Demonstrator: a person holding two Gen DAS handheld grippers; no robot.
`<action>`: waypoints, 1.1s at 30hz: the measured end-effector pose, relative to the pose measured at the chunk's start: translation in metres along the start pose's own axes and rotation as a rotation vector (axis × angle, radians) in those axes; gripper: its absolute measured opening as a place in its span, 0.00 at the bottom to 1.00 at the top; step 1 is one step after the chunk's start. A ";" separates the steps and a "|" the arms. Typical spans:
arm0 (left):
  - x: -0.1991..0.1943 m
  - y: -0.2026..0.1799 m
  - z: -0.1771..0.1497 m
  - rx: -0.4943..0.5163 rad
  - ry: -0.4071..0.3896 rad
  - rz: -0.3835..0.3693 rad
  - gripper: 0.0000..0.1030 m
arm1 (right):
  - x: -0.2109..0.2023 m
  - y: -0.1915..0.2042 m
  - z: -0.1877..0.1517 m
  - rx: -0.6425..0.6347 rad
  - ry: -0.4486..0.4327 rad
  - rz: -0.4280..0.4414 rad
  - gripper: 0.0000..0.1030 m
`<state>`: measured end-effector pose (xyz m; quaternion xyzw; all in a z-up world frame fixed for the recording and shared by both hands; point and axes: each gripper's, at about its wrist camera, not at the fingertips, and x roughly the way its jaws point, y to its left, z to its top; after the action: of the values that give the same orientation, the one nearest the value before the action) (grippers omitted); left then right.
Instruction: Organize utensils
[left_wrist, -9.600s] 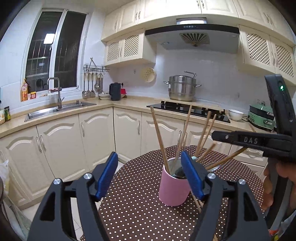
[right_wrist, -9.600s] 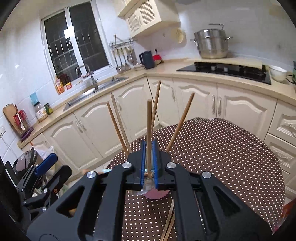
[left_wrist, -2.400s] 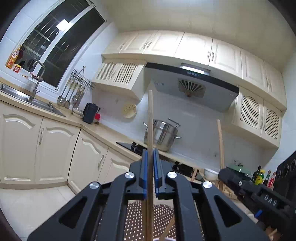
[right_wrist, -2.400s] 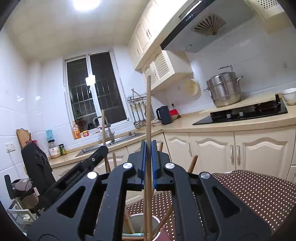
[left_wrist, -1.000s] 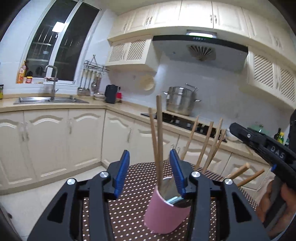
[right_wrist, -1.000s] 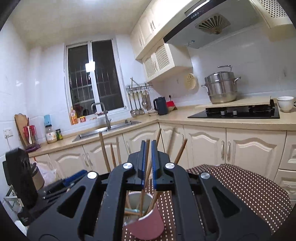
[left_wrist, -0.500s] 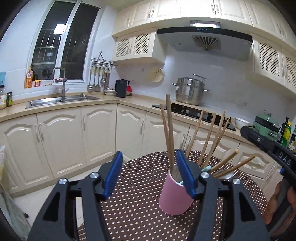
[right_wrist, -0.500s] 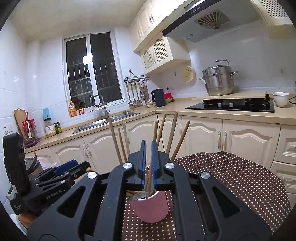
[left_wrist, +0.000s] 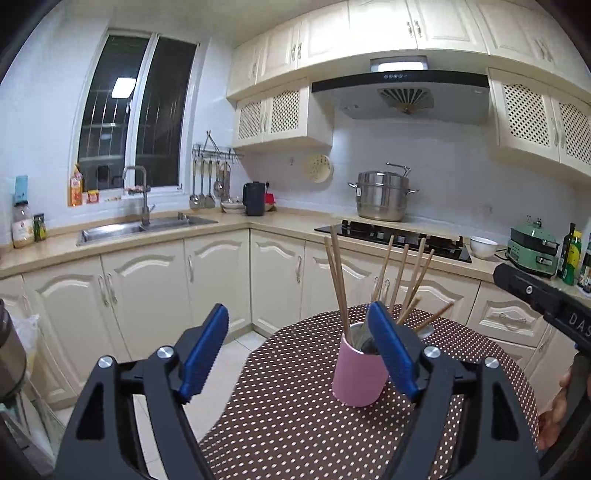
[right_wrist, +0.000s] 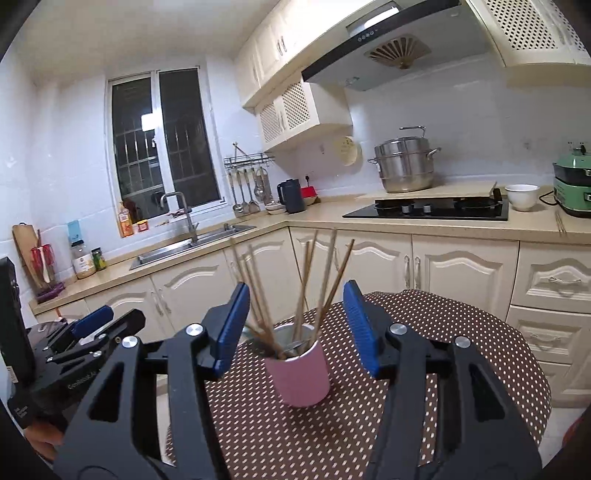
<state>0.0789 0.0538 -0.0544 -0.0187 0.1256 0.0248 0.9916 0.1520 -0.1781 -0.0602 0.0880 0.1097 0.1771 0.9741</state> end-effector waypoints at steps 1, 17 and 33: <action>-0.006 0.000 0.000 0.007 -0.004 0.009 0.76 | -0.006 0.004 0.000 -0.011 0.007 -0.008 0.52; -0.094 0.005 0.006 0.008 0.006 0.015 0.82 | -0.079 0.065 -0.013 -0.104 0.012 -0.046 0.81; -0.160 0.008 0.013 0.021 -0.117 0.013 0.88 | -0.124 0.102 -0.011 -0.190 -0.075 -0.067 0.89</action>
<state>-0.0733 0.0553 -0.0017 -0.0062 0.0677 0.0312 0.9972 0.0027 -0.1283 -0.0267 -0.0017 0.0589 0.1504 0.9869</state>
